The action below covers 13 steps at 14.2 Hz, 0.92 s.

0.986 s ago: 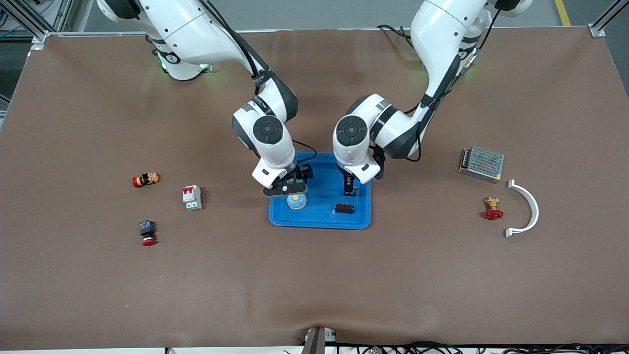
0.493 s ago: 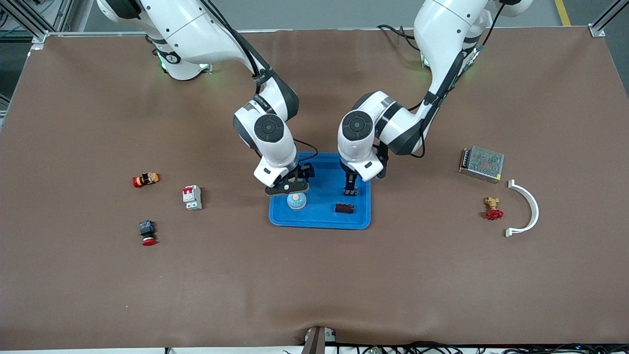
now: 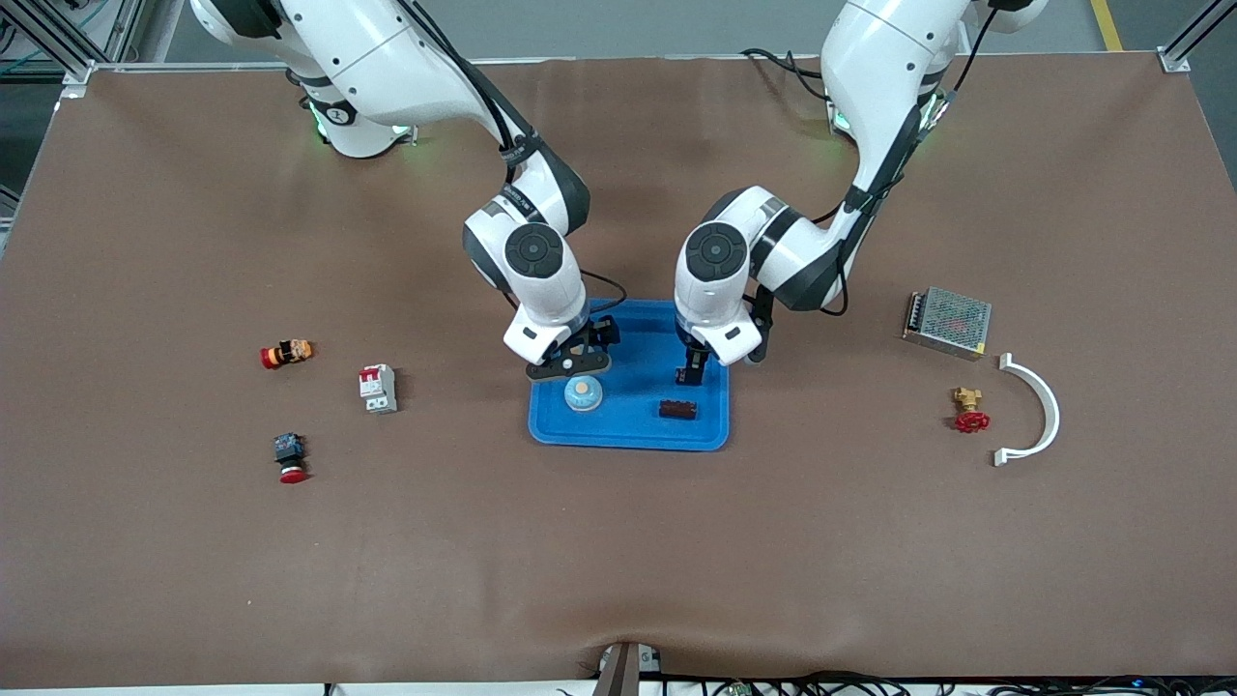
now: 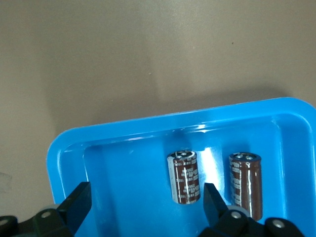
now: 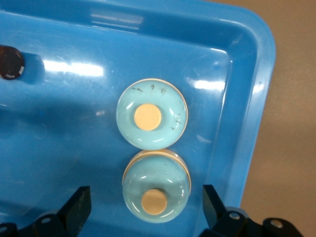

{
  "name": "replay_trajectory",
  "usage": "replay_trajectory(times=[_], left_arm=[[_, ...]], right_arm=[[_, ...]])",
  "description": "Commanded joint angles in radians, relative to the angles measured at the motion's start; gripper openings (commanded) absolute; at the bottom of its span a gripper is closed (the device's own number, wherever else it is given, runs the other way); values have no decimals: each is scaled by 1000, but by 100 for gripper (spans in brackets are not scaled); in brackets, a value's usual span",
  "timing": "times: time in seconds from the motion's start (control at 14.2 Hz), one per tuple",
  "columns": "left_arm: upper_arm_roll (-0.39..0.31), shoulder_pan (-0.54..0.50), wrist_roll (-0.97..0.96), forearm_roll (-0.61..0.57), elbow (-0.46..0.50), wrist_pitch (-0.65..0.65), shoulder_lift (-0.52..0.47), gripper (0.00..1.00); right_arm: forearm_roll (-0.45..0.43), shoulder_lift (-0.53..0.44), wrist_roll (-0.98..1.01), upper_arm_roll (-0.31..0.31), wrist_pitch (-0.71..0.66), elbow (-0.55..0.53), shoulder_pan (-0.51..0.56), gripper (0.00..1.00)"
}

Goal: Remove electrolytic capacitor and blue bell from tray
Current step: 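Close the left gripper on the capacitor while the right gripper grasps the bell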

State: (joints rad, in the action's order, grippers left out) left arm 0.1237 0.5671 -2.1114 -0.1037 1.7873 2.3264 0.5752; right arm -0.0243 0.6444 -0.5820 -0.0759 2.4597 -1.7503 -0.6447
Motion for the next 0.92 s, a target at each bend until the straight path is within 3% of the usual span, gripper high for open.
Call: replay_trajectory(times=[0.0,0.35,0.84], left_arm=[[-2,0,5,-25,-57,14,52,100],[-2,2,4,-25,-115,14,98,100],[-9,2,5,-28,-123,16,130,100]], right_arm=[[-23,18,-2,4,27,0,-6,100],[-23,32,-2,4,48,2,-4,100],[-26,43,-2,7,54,2,-4,100]])
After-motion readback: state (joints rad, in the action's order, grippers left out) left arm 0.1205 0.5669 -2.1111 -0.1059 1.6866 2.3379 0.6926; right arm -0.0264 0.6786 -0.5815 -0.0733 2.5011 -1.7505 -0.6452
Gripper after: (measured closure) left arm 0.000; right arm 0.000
